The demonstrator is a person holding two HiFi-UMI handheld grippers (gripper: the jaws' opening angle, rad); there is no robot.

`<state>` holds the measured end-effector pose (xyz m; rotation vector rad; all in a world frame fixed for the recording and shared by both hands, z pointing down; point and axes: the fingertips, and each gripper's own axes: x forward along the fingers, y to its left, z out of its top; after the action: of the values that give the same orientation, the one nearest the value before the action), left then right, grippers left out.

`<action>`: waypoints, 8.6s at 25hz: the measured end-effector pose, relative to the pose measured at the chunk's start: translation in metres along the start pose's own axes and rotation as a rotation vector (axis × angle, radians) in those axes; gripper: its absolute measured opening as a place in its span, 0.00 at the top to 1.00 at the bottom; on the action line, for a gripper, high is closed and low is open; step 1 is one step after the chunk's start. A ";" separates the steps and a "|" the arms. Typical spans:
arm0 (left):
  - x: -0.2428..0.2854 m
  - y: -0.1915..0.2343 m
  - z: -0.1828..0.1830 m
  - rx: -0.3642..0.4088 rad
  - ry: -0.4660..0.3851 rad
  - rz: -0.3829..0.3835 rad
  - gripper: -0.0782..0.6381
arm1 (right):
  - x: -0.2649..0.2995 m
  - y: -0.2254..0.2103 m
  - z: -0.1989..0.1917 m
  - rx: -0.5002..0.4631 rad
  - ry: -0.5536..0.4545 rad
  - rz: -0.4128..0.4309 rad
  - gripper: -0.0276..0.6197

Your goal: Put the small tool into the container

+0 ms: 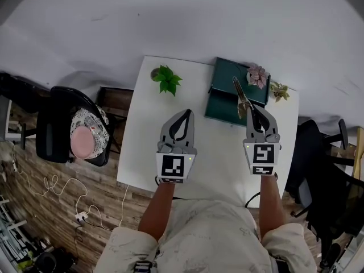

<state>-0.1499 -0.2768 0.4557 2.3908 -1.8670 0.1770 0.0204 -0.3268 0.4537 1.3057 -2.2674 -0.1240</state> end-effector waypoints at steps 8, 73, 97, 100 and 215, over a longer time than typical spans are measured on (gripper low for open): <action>0.006 0.005 -0.009 0.013 0.006 0.006 0.88 | 0.013 0.008 -0.015 -0.069 0.051 0.020 0.93; 0.013 0.015 -0.074 -0.074 0.124 0.009 0.88 | 0.066 0.048 -0.098 -0.566 0.323 0.170 0.93; 0.010 -0.002 -0.086 -0.094 0.143 -0.023 0.88 | 0.085 0.052 -0.116 -0.683 0.387 0.192 0.93; 0.010 -0.002 -0.086 -0.093 0.144 -0.023 0.88 | 0.087 0.054 -0.117 -0.688 0.396 0.197 0.93; -0.085 -0.088 -0.015 0.106 0.077 0.055 0.88 | -0.073 0.027 -0.076 -0.189 0.110 0.168 0.76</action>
<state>-0.0852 -0.1716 0.4565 2.3633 -1.9362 0.3760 0.0646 -0.2393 0.4994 0.9969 -2.2014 -0.1973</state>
